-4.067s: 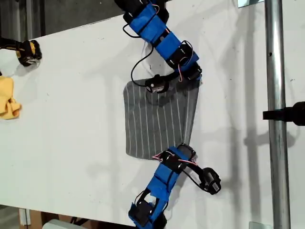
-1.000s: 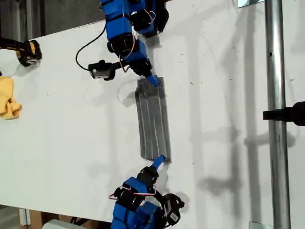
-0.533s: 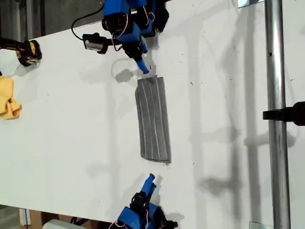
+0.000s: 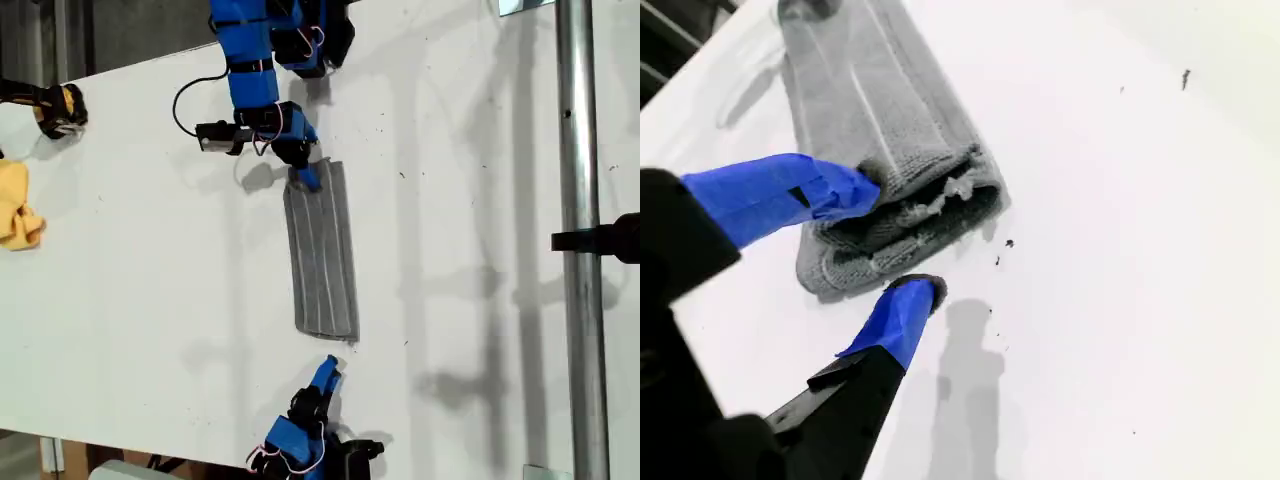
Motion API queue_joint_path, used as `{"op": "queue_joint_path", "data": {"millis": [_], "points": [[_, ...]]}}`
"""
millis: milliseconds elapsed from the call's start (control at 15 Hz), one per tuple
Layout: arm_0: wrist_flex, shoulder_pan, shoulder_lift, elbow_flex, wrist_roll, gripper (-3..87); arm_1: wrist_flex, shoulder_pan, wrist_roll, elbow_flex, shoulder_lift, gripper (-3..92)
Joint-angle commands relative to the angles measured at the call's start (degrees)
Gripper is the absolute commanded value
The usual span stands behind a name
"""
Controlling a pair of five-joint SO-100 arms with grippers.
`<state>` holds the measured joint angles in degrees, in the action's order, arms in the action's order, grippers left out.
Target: Grasp corners of a towel and fold twice.
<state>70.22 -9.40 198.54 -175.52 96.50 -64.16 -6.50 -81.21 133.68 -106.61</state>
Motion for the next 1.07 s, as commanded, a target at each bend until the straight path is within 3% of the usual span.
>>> {"op": "queue_joint_path", "data": {"millis": [0,200,333,400,467,600,800,1000], "points": [[-1.0,-0.5,0.4,0.5,0.5,17.3,0.0,-1.6,1.3,-15.6,16.8,43.8],[1.0,-1.7,0.4,0.8,1.4,17.3,-2.1,-1.8,4.8,-34.7,32.9,42.4],[3.1,-2.6,0.4,1.8,2.3,17.2,-2.1,-0.9,5.9,-40.6,36.0,36.5],[3.9,-3.2,0.4,2.0,2.7,17.2,-2.2,-0.4,5.9,-40.9,35.3,27.4],[4.2,-3.3,0.4,2.1,2.9,17.2,-3.7,-0.4,3.1,-40.4,34.2,3.6],[4.3,-3.4,0.4,2.1,2.8,17.2,-2.2,0.5,3.1,-38.1,31.0,-0.1],[4.6,-3.7,0.4,2.8,2.7,17.2,-3.4,1.8,-1.2,-20.7,8.4,-0.2],[4.5,-3.4,0.4,2.5,2.3,17.2,-19.2,2.7,-7.7,-1.8,-29.4,-0.2]]}}
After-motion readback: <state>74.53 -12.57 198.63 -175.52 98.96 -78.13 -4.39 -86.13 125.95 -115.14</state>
